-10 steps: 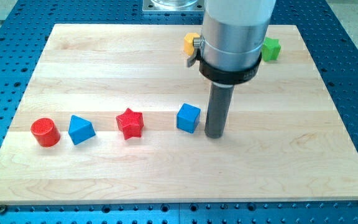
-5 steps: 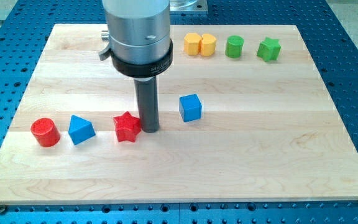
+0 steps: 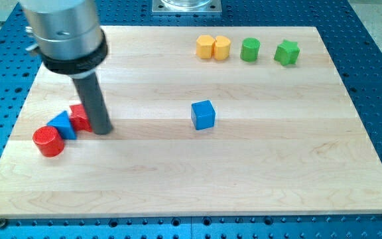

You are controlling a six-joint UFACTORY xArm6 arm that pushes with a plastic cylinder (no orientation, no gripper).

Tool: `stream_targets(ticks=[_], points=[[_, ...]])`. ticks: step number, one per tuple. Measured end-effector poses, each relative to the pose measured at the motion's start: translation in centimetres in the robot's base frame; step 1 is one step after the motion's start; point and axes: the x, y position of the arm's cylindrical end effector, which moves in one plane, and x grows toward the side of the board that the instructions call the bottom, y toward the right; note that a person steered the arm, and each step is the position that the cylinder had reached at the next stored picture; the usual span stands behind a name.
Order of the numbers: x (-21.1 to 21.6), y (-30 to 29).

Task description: Keep blue blocks and red blocks in a vertical line

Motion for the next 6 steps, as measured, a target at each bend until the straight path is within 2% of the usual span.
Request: stream_targets(ticks=[1, 2, 5, 6], points=[[-2.6, -0.8], [-5.0, 1.5], [-5.5, -2.9], [-6.7, 0.5]])
